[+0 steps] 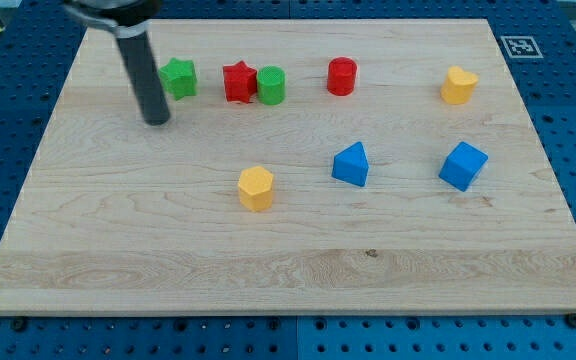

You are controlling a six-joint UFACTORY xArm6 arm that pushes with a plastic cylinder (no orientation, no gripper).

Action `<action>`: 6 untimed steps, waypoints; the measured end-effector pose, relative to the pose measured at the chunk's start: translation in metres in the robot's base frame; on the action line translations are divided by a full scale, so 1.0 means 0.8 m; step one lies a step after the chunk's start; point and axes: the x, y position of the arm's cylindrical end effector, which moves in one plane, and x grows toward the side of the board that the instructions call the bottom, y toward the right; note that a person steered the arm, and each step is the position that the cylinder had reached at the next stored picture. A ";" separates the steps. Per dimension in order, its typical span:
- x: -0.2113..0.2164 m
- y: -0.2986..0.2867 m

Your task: Slide the green star into the red star

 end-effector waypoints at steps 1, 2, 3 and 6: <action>-0.012 -0.034; -0.066 -0.021; -0.087 -0.006; -0.089 0.034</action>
